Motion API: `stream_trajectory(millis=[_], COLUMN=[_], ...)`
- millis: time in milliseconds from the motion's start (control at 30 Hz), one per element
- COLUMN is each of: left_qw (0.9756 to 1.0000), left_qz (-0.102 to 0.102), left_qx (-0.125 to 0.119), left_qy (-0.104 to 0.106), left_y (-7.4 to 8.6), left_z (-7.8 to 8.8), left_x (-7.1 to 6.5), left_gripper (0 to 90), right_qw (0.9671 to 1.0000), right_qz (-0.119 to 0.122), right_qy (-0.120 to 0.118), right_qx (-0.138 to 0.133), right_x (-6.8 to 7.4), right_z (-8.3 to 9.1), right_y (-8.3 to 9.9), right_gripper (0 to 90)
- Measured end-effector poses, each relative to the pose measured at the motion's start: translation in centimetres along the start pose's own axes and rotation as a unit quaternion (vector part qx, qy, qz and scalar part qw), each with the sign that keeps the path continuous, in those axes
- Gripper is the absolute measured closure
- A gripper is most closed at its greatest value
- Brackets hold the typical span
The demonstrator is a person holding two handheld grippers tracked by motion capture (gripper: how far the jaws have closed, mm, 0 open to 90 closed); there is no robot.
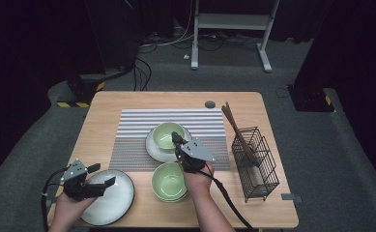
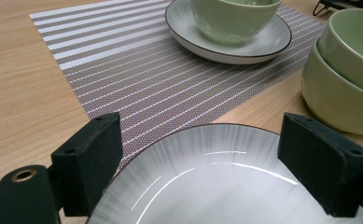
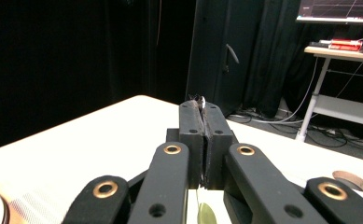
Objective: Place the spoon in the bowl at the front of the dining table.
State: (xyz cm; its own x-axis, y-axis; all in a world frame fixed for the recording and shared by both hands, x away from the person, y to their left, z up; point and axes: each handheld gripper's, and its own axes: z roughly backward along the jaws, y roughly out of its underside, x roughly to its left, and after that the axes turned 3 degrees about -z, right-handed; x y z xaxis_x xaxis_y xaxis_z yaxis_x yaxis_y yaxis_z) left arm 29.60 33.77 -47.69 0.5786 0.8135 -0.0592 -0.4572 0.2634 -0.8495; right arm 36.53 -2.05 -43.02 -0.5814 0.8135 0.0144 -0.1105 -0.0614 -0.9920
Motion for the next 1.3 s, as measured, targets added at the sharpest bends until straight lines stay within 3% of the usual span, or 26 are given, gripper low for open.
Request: stream_trajectory(millis=[400,733,900,1300], left_qw=[1.0,1.0,1.0,1.0], left_qz=[-0.004,-0.001,-0.002,-0.002], left_qx=[0.002,0.004,0.006,0.007], left_qy=[0.001,0.003,0.004,0.004], left_y=[0.0,0.1,0.1,0.1], left_z=[-0.1,-0.2,-0.3,-0.4], left_x=[-0.2,-0.2,-0.3,-0.4], left_gripper=[14.4,14.4,14.4,14.5], right_qw=[0.9998,0.9994,0.9993,0.999], right_qz=[-0.009,0.007,-0.004,0.001], right_qy=[-0.006,-0.021,-0.022,-0.02], right_qx=[0.017,0.028,0.03,0.04], right_x=[-0.4,-0.7,-1.2,-1.0], right_z=[1.3,1.9,2.1,2.0], right_y=[1.7,2.2,2.7,3.2], right_gripper=[87.7,86.0,85.0,82.4])
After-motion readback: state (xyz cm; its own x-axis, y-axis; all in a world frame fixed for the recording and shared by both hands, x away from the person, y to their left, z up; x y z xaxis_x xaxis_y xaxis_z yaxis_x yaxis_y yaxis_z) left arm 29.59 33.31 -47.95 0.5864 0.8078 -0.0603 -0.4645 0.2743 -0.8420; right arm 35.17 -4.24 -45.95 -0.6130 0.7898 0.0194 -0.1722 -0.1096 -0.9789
